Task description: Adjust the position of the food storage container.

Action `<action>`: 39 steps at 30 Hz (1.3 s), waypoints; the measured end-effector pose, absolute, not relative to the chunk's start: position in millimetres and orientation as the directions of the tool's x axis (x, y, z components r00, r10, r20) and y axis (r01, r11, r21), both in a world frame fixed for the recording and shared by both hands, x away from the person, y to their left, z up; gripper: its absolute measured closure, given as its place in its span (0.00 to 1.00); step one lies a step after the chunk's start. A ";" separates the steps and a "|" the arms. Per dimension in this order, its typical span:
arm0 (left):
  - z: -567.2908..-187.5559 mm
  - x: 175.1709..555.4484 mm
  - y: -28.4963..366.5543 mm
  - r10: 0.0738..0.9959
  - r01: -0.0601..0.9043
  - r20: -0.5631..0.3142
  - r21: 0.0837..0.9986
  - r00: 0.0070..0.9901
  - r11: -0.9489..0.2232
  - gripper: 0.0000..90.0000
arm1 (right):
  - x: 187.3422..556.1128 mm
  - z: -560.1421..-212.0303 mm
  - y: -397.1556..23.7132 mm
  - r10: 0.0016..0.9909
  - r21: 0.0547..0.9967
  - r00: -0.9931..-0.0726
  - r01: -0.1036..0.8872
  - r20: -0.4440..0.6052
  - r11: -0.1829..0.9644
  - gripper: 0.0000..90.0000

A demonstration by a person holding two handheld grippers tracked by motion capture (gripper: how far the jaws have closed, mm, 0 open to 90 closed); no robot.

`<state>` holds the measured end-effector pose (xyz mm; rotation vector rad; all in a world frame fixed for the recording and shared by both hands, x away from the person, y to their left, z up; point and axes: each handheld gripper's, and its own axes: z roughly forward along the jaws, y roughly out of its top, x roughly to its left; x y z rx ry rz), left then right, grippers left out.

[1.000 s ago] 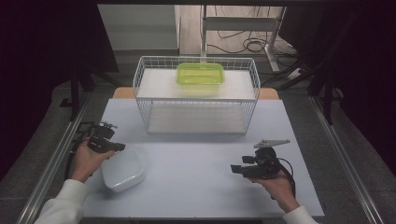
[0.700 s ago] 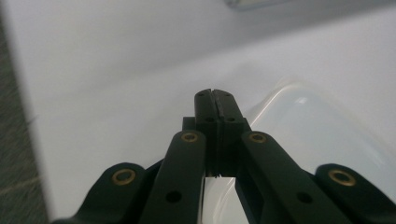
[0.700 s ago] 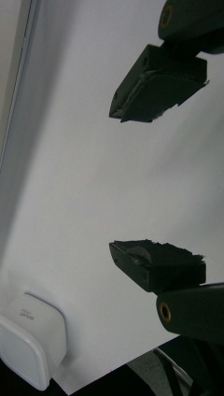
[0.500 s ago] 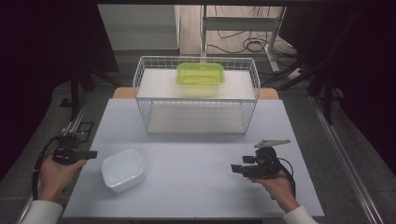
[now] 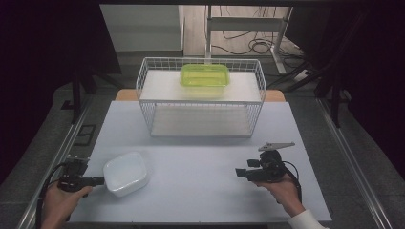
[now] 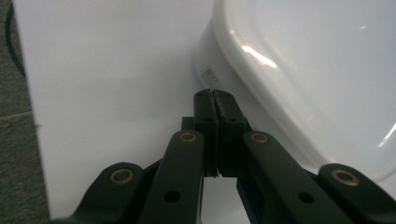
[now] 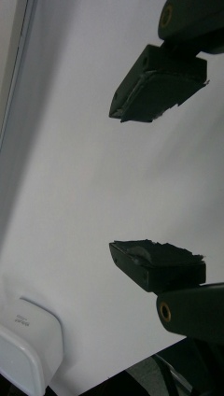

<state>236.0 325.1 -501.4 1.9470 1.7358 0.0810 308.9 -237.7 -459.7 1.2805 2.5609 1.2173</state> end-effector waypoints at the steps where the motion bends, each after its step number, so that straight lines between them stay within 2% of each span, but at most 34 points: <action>1: -501.3 237.8 324.6 0.942 0.908 -0.286 0.416 0.176 -0.044 0.99 | 308.8 -459.7 -237.7 0.689 0.657 -0.662 0.665 0.295 0.357 0.33; 14: -503.6 261.7 309.6 0.937 0.909 -0.290 0.411 0.195 -0.062 0.99 | 308.0 -457.9 -240.1 0.695 0.661 -0.658 0.662 0.290 0.352 0.33; 39: -504.0 278.7 240.8 0.905 0.890 -0.305 0.431 0.295 -0.145 0.99 | 305.8 -453.6 -241.7 0.693 0.685 -0.666 0.641 0.274 0.345 0.33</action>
